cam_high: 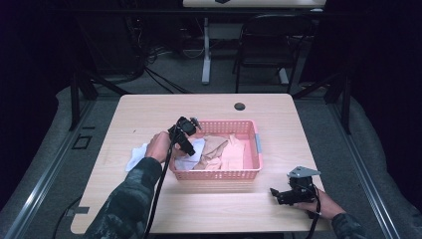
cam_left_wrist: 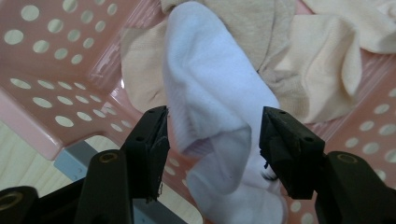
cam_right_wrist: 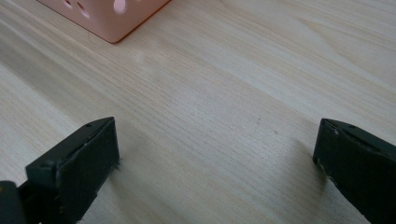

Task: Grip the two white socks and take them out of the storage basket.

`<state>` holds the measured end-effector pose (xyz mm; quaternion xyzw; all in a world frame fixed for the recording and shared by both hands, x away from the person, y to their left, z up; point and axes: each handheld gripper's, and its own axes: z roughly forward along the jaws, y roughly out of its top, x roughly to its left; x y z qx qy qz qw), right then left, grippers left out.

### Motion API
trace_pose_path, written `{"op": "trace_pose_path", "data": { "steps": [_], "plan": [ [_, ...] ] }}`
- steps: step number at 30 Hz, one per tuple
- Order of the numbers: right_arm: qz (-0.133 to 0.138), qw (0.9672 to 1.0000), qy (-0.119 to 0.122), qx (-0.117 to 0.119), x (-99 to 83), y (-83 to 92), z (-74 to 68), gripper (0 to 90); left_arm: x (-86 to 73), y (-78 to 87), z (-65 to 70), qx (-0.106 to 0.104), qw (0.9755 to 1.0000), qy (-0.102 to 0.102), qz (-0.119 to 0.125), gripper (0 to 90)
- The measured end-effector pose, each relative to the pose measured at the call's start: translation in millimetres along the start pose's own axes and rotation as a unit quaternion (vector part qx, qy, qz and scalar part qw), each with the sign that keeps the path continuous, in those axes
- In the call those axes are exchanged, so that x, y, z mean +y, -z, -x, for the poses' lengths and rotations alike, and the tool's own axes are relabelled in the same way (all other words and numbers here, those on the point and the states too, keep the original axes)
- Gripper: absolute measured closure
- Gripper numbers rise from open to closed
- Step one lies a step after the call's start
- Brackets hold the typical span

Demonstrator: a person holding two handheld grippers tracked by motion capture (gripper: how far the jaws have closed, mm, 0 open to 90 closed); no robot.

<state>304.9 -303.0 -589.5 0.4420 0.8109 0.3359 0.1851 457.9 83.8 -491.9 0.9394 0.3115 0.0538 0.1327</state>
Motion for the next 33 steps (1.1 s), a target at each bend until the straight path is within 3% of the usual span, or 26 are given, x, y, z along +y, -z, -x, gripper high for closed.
{"op": "trace_pose_path", "data": {
  "steps": [4, 10, 17, 24, 33],
  "plan": [
    [0.000, 1.0000, 0.000, 0.000, 0.0, 0.0, 0.0, 0.0, -2.1, -7.4, 1.7, 0.000, 0.9998, -0.003, -0.020, 56.1],
    [-0.002, 1.0000, 0.002, -0.001, 0.2, 0.3, 0.2, 0.0, -6.1, -10.8, 3.8, 0.007, 0.9997, 0.008, -0.022, 85.8],
    [-0.003, 1.0000, 0.002, 0.000, 0.2, 0.3, 0.4, 0.0, -9.0, 7.4, 2.9, 0.011, 0.9998, 0.015, -0.002, 88.3],
    [0.000, 1.0000, 0.000, 0.000, 0.0, 0.0, 0.0, 0.0, -8.4, 44.4, -1.3, 0.011, 0.9992, 0.017, 0.034, 88.2],
    [-0.002, 1.0000, 0.000, 0.001, 0.1, 0.1, 0.1, 0.0, -6.2, 78.8, -4.2, 0.015, 0.9982, 0.011, 0.057, 88.2]
  ]
}}
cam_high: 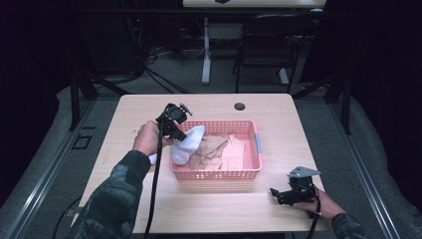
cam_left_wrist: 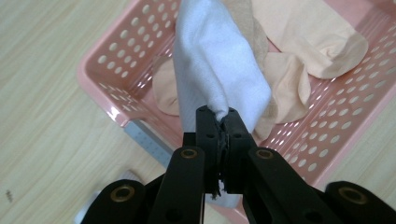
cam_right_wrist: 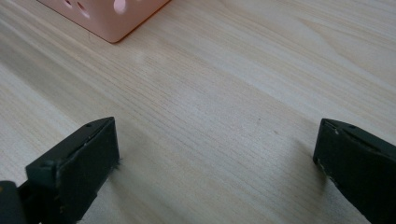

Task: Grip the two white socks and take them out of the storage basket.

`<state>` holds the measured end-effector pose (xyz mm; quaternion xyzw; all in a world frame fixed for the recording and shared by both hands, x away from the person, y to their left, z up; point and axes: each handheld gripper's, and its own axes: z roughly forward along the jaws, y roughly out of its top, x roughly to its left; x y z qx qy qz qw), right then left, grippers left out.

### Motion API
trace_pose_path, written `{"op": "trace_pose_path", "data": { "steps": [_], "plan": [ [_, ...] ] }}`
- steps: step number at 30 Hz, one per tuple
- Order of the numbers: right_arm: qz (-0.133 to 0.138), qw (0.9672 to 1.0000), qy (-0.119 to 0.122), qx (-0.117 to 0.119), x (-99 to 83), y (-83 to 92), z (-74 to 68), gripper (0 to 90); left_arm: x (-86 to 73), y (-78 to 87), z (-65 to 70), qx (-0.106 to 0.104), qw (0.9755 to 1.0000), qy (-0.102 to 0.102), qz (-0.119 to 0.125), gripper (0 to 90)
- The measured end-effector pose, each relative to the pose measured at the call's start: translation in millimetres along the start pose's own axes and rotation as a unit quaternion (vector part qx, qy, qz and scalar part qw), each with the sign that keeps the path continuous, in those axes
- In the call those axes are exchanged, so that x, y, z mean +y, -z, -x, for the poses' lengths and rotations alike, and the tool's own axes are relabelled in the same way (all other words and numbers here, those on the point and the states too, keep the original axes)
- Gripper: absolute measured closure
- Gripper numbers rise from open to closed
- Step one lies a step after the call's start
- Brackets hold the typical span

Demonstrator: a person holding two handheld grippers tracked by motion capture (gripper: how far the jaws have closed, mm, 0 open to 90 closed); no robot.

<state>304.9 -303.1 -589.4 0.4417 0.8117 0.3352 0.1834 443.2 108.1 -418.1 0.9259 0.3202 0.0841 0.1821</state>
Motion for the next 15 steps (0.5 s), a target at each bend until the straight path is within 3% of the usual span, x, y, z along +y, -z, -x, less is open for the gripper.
{"op": "trace_pose_path", "data": {
  "steps": [8, 15],
  "plan": [
    [0.001, 1.0000, 0.000, 0.000, -0.1, -0.1, 0.0, 0.0, 5.2, 35.7, -2.5, 0.008, 0.9994, -0.003, 0.033, 88.2],
    [0.002, 1.0000, -0.001, -0.001, -0.2, -0.2, -0.2, 0.0, 7.4, 70.4, -3.2, 0.027, 0.9986, -0.013, 0.044, 88.2]
  ]
}}
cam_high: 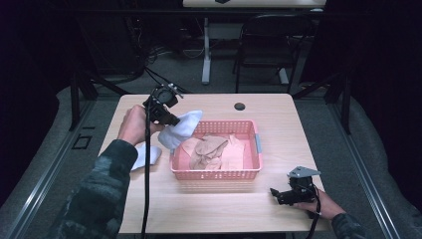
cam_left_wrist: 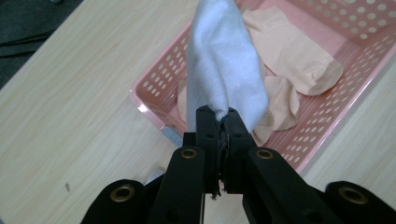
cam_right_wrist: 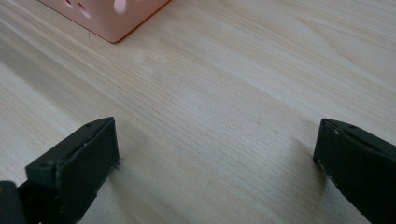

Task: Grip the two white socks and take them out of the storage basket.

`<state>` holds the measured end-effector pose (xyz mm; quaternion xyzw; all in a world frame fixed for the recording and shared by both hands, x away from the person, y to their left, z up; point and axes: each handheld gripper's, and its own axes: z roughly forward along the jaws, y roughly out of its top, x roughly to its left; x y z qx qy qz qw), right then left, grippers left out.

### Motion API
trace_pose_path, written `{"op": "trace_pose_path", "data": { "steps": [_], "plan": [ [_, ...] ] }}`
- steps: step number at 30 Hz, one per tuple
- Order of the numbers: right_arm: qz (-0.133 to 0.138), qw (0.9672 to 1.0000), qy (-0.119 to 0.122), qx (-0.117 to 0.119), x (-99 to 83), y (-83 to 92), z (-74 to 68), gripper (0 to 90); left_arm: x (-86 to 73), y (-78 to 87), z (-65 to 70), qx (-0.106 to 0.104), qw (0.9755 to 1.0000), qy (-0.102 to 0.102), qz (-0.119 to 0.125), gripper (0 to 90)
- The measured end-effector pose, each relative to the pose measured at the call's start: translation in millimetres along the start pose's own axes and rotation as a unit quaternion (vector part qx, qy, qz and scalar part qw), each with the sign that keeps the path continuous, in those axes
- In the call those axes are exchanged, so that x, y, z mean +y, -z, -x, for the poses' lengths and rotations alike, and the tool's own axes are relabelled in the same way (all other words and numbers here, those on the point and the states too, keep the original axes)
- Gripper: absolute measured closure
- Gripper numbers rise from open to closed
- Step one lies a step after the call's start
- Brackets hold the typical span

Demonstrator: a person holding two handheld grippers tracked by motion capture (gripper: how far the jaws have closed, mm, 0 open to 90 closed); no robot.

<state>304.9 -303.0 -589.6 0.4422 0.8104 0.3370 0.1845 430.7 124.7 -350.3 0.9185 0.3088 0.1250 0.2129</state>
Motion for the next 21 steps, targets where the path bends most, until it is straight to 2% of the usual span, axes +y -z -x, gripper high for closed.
{"op": "trace_pose_path", "data": {
  "steps": [3, 8, 9, 15, 21],
  "plan": [
    [0.000, 1.0000, 0.000, 0.000, 0.0, 0.0, 0.1, 0.0, -1.1, 13.2, -1.9, 0.008, 1.0000, -0.004, 0.000, 88.2],
    [0.000, 1.0000, 0.000, 0.001, 0.0, 0.0, 0.1, 0.0, -6.7, 29.8, -9.0, 0.022, 0.9998, 0.005, 0.003, 88.2],
    [0.000, 1.0000, 0.000, 0.000, 0.0, 0.0, 0.1, 0.0, -9.6, 33.2, -10.4, 0.025, 0.9995, 0.015, 0.009, 88.2],
    [0.000, 1.0000, 0.000, 0.000, 0.0, 0.0, 0.1, 0.0, -20.3, 42.0, -18.5, 0.029, 0.9993, 0.023, 0.003, 88.2],
    [-0.001, 1.0000, 0.001, 0.001, 0.1, 0.1, 0.3, 0.0, -42.2, 51.7, -32.9, 0.039, 0.9983, 0.043, -0.008, 88.1]
  ]
}}
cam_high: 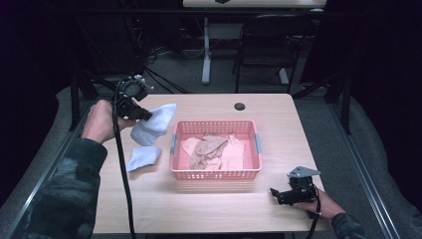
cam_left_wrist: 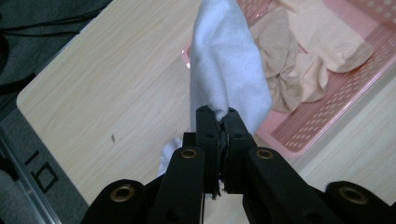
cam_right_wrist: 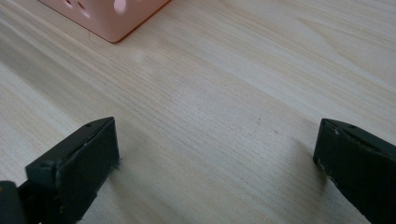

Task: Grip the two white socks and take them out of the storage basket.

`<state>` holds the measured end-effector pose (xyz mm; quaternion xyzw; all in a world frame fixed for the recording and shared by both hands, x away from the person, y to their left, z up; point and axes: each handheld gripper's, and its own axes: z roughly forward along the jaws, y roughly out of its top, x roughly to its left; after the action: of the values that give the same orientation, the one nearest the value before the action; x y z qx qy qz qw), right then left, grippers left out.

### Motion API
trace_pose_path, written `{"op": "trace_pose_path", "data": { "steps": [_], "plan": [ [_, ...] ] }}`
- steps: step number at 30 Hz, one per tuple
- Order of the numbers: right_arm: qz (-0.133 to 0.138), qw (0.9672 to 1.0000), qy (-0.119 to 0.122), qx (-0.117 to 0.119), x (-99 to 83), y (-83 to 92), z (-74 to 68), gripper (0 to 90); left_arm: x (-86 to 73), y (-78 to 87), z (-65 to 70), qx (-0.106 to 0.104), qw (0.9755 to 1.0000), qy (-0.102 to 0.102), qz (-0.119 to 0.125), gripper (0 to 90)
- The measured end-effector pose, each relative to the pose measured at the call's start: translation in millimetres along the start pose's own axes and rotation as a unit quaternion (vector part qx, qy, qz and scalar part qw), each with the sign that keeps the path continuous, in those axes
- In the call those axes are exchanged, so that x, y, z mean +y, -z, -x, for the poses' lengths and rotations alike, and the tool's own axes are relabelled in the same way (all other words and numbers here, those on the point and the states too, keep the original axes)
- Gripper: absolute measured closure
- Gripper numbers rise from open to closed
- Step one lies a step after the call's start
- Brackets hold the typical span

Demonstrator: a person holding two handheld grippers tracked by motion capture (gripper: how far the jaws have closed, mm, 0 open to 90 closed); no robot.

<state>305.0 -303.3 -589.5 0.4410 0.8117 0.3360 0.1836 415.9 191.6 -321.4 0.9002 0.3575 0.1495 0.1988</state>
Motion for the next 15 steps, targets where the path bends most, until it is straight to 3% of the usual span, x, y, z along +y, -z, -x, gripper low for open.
{"op": "trace_pose_path", "data": {
  "steps": [15],
  "plan": [
    [0.000, 1.0000, 0.000, -0.001, 0.0, 0.0, -0.1, 0.0, -44.9, 3.5, -28.5, 0.015, 0.9986, 0.046, -0.021, 88.1]
  ]
}}
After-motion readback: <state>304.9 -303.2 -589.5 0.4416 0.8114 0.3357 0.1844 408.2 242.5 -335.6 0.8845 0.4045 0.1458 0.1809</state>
